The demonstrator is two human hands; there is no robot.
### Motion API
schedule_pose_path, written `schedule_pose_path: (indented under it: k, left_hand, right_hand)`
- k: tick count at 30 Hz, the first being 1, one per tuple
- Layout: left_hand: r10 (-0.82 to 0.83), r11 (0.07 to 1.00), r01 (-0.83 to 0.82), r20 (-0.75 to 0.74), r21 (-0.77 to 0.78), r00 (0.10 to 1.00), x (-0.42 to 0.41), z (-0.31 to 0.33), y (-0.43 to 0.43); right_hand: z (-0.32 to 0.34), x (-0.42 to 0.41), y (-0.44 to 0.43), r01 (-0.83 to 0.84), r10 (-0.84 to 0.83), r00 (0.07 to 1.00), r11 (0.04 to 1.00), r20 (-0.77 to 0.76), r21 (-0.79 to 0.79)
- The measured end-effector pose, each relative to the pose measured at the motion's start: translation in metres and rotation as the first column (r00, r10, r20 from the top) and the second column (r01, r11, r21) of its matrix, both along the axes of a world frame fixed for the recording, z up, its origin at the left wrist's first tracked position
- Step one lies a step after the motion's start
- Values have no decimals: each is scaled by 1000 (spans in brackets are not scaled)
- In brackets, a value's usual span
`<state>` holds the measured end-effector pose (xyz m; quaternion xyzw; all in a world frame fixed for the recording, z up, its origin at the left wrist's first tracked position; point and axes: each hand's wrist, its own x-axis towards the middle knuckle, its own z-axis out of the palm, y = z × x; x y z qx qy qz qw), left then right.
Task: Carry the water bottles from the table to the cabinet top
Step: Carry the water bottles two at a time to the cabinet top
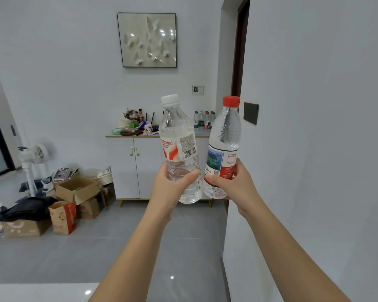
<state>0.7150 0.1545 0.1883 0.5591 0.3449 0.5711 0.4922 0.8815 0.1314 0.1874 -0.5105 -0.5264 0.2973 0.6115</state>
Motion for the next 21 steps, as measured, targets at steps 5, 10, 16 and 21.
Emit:
schedule_pose_path:
  k: [5, 10, 16, 21]
  left_hand:
    - [-11, 999, 14, -63, 46, 998, 24, 6, 80]
    - [-58, 997, 63, -127, 43, 990, 44, 15, 160]
    - [-94, 996, 89, -191, -31, 977, 49, 8, 246]
    - [-60, 997, 48, -179, -68, 982, 51, -9, 321]
  right_hand:
    - [4, 21, 85, -54, 54, 997, 999, 59, -8]
    - [13, 40, 162, -101, 104, 991, 994, 82, -45]
    - [12, 54, 241, -161, 169, 981, 983, 91, -91]
    - [1, 59, 312, -140, 153, 983, 982, 103, -122]
